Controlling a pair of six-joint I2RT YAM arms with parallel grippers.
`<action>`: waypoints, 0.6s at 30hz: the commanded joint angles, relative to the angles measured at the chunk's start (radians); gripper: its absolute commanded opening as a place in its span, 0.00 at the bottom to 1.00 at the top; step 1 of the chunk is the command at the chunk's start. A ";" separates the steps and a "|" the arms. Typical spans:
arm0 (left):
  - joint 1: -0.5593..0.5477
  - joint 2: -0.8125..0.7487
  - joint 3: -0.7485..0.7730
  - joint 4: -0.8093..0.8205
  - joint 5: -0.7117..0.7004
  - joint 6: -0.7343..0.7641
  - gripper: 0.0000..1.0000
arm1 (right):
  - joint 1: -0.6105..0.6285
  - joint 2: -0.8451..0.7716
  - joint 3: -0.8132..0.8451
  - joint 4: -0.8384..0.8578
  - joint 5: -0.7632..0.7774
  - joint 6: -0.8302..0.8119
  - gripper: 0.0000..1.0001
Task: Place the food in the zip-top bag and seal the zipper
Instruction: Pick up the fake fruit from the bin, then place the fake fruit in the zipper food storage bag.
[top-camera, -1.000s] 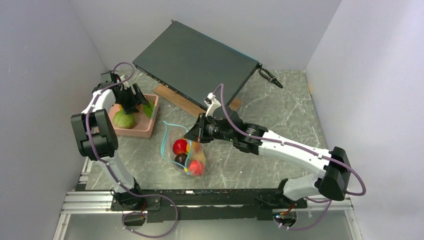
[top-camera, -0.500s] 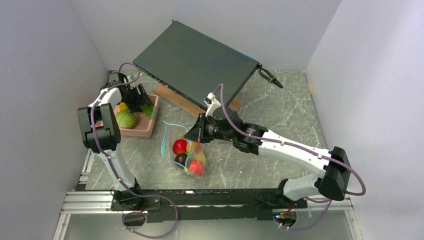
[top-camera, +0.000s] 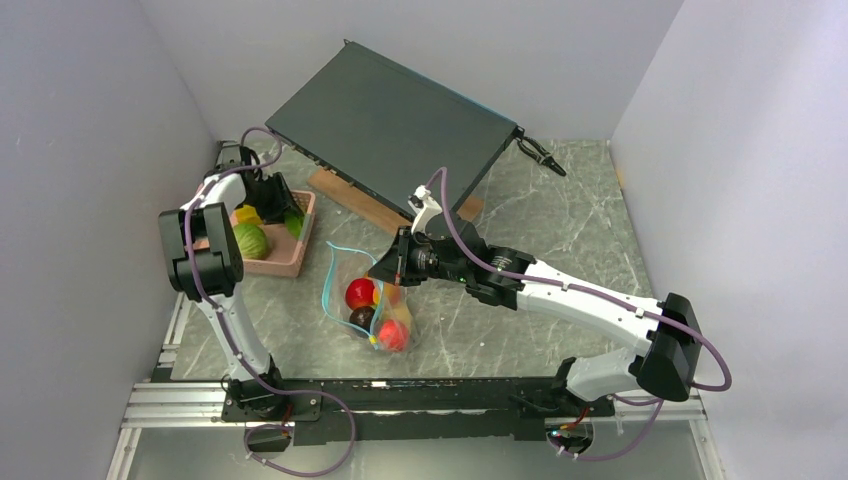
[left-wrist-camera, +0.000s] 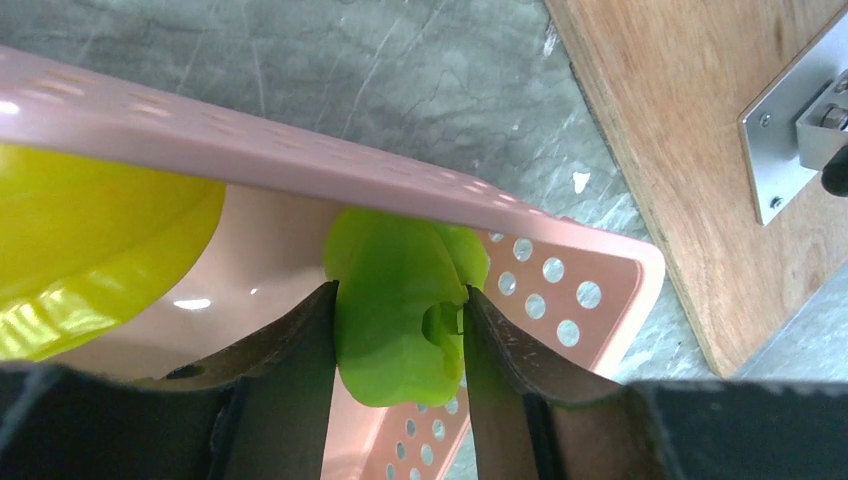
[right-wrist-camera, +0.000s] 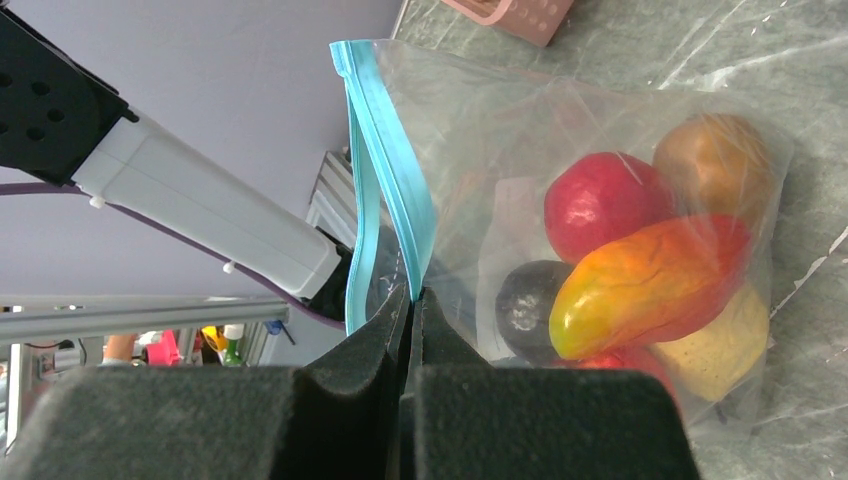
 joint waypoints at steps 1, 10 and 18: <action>-0.010 -0.076 0.023 -0.054 -0.070 0.042 0.41 | -0.003 -0.036 0.016 0.040 0.007 0.007 0.00; -0.008 -0.256 -0.035 -0.124 -0.154 0.071 0.37 | -0.004 -0.044 0.017 0.040 0.005 -0.002 0.00; -0.008 -0.550 -0.211 -0.135 -0.043 0.048 0.37 | -0.004 -0.030 0.010 0.055 -0.010 0.002 0.00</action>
